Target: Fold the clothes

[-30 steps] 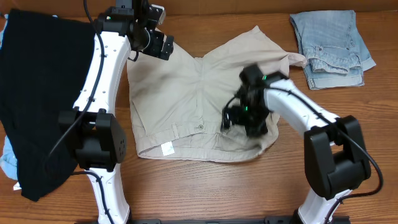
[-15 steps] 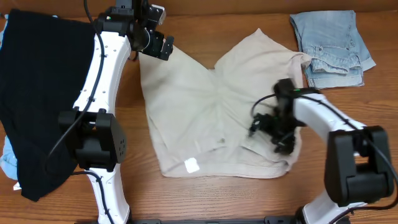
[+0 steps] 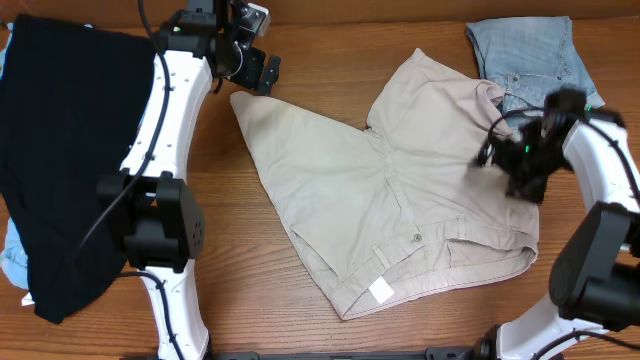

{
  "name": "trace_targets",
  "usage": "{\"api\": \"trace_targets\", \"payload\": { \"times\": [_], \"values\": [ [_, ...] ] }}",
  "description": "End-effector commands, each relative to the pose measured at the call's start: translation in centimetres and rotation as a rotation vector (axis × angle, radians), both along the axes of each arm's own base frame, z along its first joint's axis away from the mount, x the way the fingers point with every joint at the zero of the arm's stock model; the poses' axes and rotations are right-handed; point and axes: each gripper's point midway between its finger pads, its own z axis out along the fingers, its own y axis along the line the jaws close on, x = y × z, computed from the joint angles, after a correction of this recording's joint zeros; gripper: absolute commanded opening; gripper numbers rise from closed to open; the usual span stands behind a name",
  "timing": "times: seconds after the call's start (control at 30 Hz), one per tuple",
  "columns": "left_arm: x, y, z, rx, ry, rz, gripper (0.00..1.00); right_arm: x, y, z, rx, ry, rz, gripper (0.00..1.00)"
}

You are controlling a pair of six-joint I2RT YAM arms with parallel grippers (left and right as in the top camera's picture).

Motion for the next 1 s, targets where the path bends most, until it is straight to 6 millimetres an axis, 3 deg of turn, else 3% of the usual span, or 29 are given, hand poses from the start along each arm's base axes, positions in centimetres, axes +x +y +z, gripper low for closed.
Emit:
{"api": "trace_targets", "payload": {
  "times": [0.0, 0.1, 0.3, 0.53, 0.83, 0.97],
  "values": [
    [0.3, -0.2, -4.6, 0.023, 0.072, -0.036, 1.00, 2.5, 3.8, 6.9, 0.047, -0.222, 0.164, 1.00],
    [-0.2, -0.1, -7.5, 0.030, 0.139, -0.035, 1.00, 2.8, 6.1, 8.9, 0.043, -0.273, 0.226, 1.00],
    [-1.9, 0.6, -10.9, 0.053, 0.259, -0.019, 1.00, 2.4, 8.8, 9.1, 0.052, -0.272, 0.296, 1.00],
    [-2.7, 2.6, -11.4, 0.115, 0.316, 0.104, 0.93, 2.7, 9.9, 9.1, 0.050, -0.293, 0.327, 1.00],
    [-4.5, 3.7, -10.5, 0.072, 0.406, 0.249, 0.90, 3.3, 10.1, 9.1, 0.028, -0.314, 0.338, 1.00],
    [-4.4, 3.6, -10.8, 0.056, 0.408, 0.265, 0.82, 3.5, 10.0, 9.0, 0.021, -0.320, 0.337, 1.00]
  ]
}}
